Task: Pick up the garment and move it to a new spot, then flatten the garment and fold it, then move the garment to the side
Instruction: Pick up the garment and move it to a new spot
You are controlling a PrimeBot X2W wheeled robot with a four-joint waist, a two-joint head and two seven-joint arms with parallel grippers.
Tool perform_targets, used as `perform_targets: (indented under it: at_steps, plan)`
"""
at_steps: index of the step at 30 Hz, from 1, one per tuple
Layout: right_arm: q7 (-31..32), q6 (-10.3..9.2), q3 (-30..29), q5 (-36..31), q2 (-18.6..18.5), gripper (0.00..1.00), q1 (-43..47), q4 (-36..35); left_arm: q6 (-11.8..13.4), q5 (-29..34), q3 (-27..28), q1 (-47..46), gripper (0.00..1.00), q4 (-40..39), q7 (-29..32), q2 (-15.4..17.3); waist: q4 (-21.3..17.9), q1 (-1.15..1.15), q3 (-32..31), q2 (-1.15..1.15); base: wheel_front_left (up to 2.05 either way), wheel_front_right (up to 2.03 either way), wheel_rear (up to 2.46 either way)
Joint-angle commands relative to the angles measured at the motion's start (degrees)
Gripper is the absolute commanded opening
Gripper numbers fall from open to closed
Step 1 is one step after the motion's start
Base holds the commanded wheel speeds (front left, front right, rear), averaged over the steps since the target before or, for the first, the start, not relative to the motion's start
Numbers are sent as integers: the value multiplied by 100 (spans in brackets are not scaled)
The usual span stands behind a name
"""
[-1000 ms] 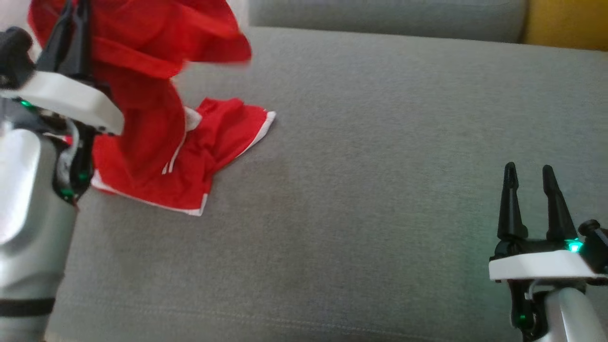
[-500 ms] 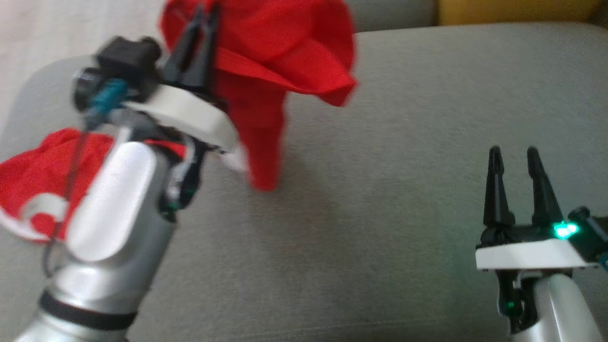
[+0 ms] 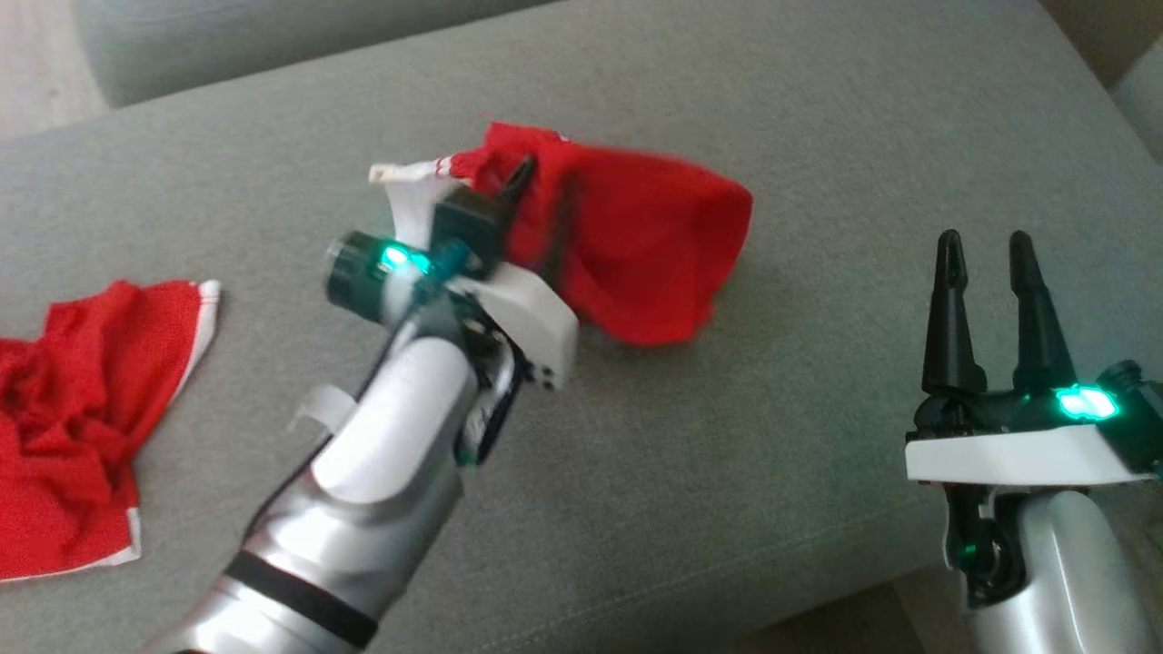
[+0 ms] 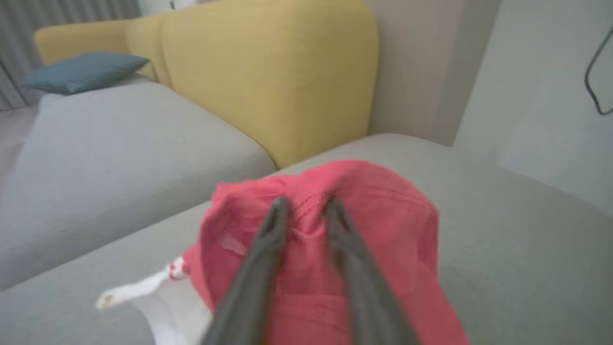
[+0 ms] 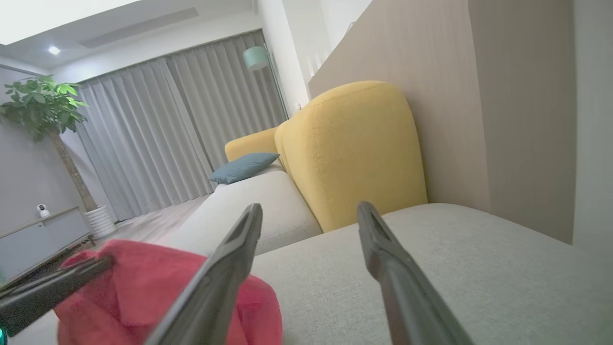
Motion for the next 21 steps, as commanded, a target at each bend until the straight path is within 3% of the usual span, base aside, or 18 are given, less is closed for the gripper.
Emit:
perform_targets:
  at_steps: [1,5,13,21]
  plan:
    - [-37,23,141,20,-38,100,-226,-219,-63,-78,89,-172,100,-100,-76,49,-82,0,95,0,0,0,0]
    - [-37,23,28,0,-38,100,-220,-211,-166,-310,-190,-178,100,76,-269,-6,62,0,113,0,0,0,0]
    - [-37,23,-156,-214,-38,100,-89,-61,37,-670,-125,-290,100,-57,-626,19,872,0,-135,0,0,0,0]
    - [-37,23,-202,-354,-38,100,114,116,235,-702,439,350,100,-707,-724,751,1486,0,-495,0,0,0,0]
